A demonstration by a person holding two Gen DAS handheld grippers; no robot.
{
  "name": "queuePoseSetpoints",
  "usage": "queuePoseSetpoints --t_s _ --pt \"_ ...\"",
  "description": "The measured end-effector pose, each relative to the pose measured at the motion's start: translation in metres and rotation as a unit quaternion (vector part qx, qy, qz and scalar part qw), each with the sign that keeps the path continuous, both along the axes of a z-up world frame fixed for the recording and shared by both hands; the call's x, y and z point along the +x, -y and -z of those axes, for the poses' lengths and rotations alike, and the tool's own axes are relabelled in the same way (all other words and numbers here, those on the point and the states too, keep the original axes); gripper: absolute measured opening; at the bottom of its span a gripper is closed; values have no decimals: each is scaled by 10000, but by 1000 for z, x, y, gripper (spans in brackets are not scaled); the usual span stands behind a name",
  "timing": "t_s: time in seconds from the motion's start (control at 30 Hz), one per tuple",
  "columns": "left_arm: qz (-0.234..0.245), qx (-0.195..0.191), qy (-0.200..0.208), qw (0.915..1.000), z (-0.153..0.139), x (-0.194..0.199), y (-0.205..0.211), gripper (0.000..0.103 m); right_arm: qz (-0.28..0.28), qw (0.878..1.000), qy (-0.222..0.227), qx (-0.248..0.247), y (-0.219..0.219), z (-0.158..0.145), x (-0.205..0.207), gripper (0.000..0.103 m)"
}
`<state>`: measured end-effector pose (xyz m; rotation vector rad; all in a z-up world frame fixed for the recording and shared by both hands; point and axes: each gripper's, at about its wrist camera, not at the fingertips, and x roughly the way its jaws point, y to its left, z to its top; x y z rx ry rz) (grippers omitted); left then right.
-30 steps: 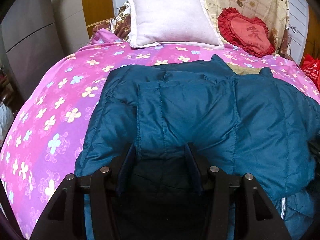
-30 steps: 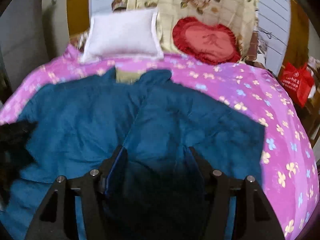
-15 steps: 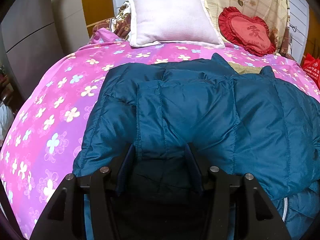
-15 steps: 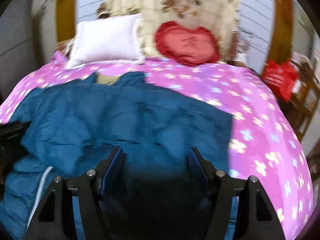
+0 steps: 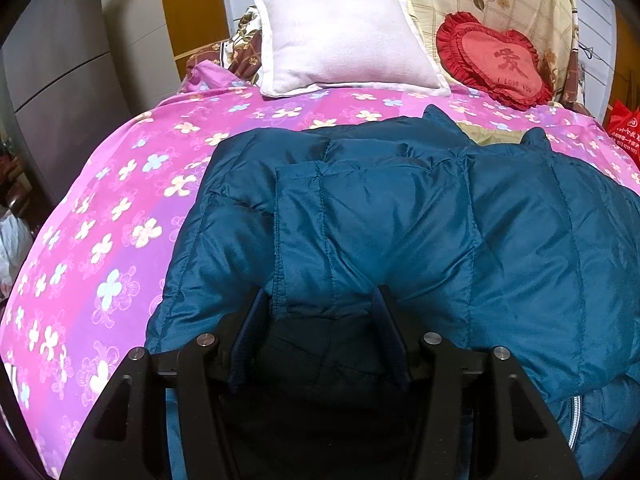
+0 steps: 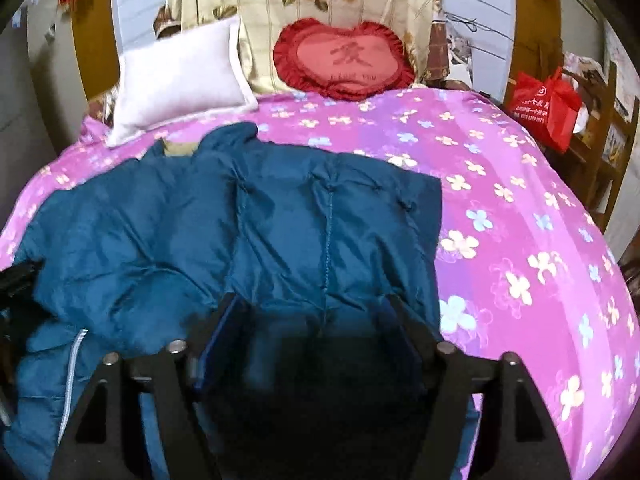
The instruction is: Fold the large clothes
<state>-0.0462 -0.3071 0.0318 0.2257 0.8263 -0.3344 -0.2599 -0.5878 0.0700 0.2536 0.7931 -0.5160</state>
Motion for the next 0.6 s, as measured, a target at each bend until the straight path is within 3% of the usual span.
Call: queuePoseSetpoints --t_s 0.03,0.17,0.23,0.47,0.6 --pt "2 -6 -5 10000 0 0 0 35 94 9999 -44 -57 2 2 -3 92" --pt "21 -70 -151 9999 -3 -2 -3 35 167 9987 -467 106 14 27 7 93" --pt "-7 -232 -297 9993 -6 -4 -12 35 165 9985 -522 25 11 23 8 92" --pt "-196 -858 -380 9954 -28 -24 -53 35 109 9999 -55 -1 -6 -11 -25 93" --pt "-155 -813 -391 9958 -31 -46 -77 35 -14 9998 65 166 -13 -19 -51 93"
